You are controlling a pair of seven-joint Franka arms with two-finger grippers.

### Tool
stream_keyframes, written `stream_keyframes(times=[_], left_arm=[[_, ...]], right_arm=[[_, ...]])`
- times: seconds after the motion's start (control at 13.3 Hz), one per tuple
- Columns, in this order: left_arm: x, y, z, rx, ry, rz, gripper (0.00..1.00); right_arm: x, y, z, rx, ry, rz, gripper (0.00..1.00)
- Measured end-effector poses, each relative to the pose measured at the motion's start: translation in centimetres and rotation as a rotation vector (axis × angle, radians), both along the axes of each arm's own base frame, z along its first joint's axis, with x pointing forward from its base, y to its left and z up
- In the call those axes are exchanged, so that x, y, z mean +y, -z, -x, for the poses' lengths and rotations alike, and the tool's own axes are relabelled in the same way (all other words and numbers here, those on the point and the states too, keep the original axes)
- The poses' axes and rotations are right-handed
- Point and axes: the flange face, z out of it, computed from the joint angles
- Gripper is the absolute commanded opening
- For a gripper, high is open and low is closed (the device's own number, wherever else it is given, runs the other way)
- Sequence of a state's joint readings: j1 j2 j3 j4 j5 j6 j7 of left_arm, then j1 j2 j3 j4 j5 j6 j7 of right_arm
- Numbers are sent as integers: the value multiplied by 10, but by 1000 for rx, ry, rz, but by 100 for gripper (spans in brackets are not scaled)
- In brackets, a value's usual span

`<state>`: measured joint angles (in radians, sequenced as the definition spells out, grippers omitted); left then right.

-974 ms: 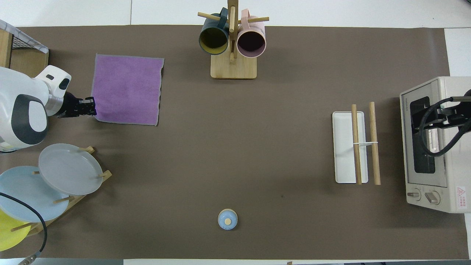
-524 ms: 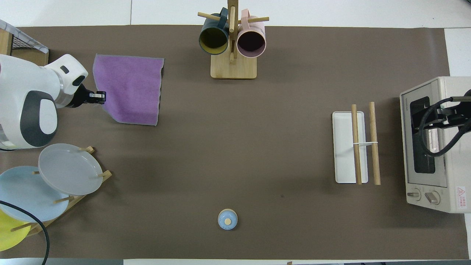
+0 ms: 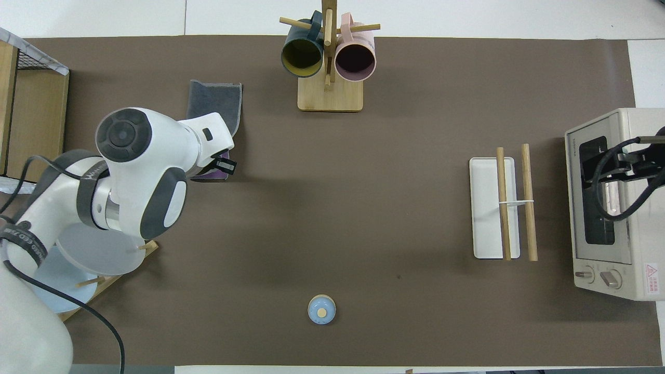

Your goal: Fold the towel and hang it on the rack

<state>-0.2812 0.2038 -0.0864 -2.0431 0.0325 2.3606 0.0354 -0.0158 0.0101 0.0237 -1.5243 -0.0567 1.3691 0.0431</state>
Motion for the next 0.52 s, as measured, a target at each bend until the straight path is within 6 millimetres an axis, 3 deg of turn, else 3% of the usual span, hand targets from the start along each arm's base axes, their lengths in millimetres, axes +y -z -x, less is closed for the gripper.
stream_keyframes(times=[0.07,0.22,0.52], left_arm=[[1,16,7,5,-11,0,100],[9,23,9,15,-29,-5,100],[42,-9,-15,11,-108,5,100]], right_arm=[[0,0,0,0,0,0,100],[0,0,0,0,0,0,100],[0,0,0,0,0,0,100]])
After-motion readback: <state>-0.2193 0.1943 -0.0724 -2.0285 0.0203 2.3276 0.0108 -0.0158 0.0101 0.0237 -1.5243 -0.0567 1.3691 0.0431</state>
